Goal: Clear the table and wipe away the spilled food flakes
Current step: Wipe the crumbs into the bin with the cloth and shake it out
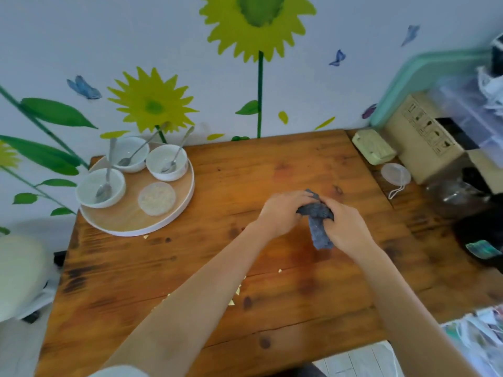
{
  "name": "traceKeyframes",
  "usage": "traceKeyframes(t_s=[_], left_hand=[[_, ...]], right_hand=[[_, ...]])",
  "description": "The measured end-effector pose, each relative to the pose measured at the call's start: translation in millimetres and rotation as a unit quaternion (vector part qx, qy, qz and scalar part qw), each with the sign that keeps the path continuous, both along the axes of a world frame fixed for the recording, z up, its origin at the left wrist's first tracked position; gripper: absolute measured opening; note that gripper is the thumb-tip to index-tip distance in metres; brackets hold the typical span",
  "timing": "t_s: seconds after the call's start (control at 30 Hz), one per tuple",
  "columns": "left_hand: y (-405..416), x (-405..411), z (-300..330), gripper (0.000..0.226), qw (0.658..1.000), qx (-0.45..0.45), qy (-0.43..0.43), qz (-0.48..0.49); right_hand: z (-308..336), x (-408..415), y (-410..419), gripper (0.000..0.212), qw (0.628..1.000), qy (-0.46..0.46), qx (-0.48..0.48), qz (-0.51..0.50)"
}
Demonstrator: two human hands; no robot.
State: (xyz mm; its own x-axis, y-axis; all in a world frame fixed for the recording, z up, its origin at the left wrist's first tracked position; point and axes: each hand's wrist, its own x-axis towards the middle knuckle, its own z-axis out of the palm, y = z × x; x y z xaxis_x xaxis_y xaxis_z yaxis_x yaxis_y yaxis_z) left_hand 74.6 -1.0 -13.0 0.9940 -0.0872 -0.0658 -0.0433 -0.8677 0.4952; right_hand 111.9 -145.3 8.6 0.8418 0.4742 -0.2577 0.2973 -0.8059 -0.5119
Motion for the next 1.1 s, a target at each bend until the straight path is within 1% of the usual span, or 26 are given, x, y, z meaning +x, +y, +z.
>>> traceKeyframes(t_s=[0.07,0.13,0.2,0.27,0.3,0.33,0.37,0.4,0.43,0.5,0.6,0.7,0.83,0.97,1.1], left_hand=[[-1.9,3.9,-15.5,0.054,0.999,-0.014,0.034,-0.017],[1.1,0.6,-36.5,0.054,0.995,-0.01,0.09,-0.033],[6.8,-8.4,-58.4,0.054,0.986,0.024,0.158,-0.05],[14.8,-20.0,-72.6,0.056,0.972,0.046,0.224,-0.052],[18.0,-26.0,-76.4,0.058,0.968,0.054,0.24,-0.052],[21.0,-31.1,-78.2,0.059,0.966,0.059,0.249,-0.047],[22.7,-34.8,-79.2,0.061,0.965,0.062,0.251,-0.042],[24.1,-37.4,-79.1,0.061,0.965,0.063,0.251,-0.036],[25.4,-39.2,-79.3,0.061,0.965,0.064,0.251,-0.029],[29.4,-43.2,-81.6,0.06,0.967,0.067,0.247,-0.013],[37.3,-55.7,-83.6,0.056,0.966,0.065,0.249,0.015],[46.5,-73.7,-84.1,0.051,0.964,0.053,0.257,0.047],[64.3,-99.2,-79.7,0.05,0.959,0.05,0.277,0.044],[90.8,-141.3,-79.0,0.048,0.958,0.047,0.281,0.037],[119.3,-184.8,-83.9,0.05,0.966,0.033,0.254,0.032]], right_hand=[[-9.4,3.7,-2.7,0.042,0.999,0.03,-0.029,0.017],[-27.3,2.3,0.2,0.04,0.99,0.112,-0.071,0.056],[-53.8,-5.5,7.0,0.031,0.969,0.184,-0.143,0.088],[-88.1,-13.7,16.4,0.045,0.944,0.231,-0.217,0.088],[-99.4,-17.5,20.6,0.047,0.938,0.239,-0.236,0.09],[-107.2,-20.1,26.0,0.041,0.932,0.234,-0.254,0.109],[-109.6,-21.2,30.2,0.025,0.925,0.226,-0.275,0.133],[-106.9,-22.0,34.3,0.016,0.918,0.223,-0.29,0.155],[-105.4,-20.0,38.4,0.025,0.912,0.222,-0.301,0.171],[-99.3,-16.2,46.9,0.035,0.901,0.239,-0.304,0.199],[-90.4,-18.1,60.2,0.035,0.874,0.275,-0.307,0.258],[-85.5,-34.5,74.9,0.033,0.858,0.279,-0.312,0.298],[-89.1,-67.4,91.3,0.028,0.851,0.316,-0.299,0.294],[-93.7,-110.1,117.3,0.005,0.851,0.36,-0.283,0.257],[-95.6,-151.6,145.1,0.009,0.865,0.368,-0.266,0.212]])
